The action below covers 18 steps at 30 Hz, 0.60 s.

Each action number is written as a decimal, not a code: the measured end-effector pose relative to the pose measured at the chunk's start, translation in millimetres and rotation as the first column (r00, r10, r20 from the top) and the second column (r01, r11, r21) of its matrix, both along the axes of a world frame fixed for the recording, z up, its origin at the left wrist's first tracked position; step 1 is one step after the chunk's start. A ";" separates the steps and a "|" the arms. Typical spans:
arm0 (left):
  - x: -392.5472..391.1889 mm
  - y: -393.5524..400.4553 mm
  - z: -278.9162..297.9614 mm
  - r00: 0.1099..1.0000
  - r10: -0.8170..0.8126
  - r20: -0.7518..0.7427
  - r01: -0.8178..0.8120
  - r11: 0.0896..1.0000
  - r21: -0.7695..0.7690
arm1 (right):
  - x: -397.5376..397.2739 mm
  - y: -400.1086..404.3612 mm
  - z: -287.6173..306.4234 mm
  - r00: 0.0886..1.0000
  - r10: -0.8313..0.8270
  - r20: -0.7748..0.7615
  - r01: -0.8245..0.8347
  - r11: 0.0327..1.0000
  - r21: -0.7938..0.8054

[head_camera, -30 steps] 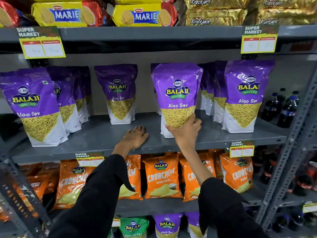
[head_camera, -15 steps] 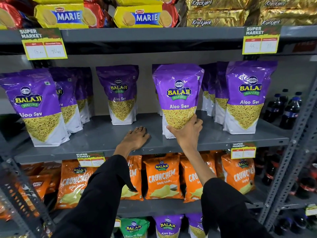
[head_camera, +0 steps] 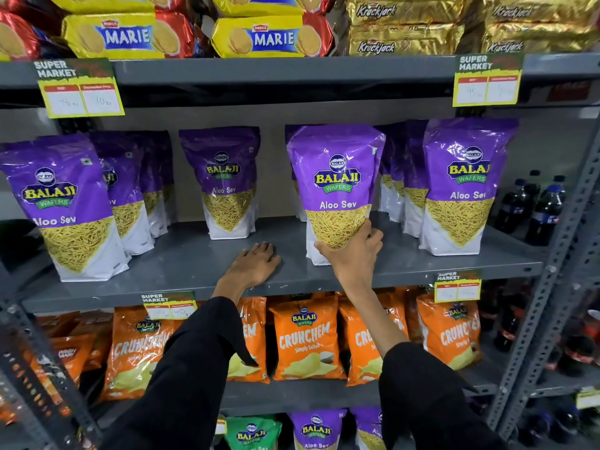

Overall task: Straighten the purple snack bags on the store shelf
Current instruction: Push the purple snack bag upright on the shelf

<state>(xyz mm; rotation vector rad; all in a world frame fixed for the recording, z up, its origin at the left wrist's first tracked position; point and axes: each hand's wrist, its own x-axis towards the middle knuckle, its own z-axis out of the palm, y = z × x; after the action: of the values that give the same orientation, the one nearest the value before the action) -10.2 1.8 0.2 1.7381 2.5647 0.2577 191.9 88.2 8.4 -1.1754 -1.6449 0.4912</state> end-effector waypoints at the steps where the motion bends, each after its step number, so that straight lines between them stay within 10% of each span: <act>1: 0.5 -0.1 0.3 1.000 0.000 0.000 0.000 1.000 -0.001 | -0.1 -0.7 -0.2 1.000 -0.001 -0.001 0.001 1.000 0.002; 18: 0.4 -2.1 0.6 1.000 0.001 0.008 -0.001 1.000 0.006 | 2.5 -1.2 -1.8 1.000 0.015 0.019 -0.015 1.000 0.003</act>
<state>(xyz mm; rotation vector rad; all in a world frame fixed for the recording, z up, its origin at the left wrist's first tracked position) -9.8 -0.3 0.8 1.7351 2.5620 0.2723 194.5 87.0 6.6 -1.1693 -1.6713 0.4878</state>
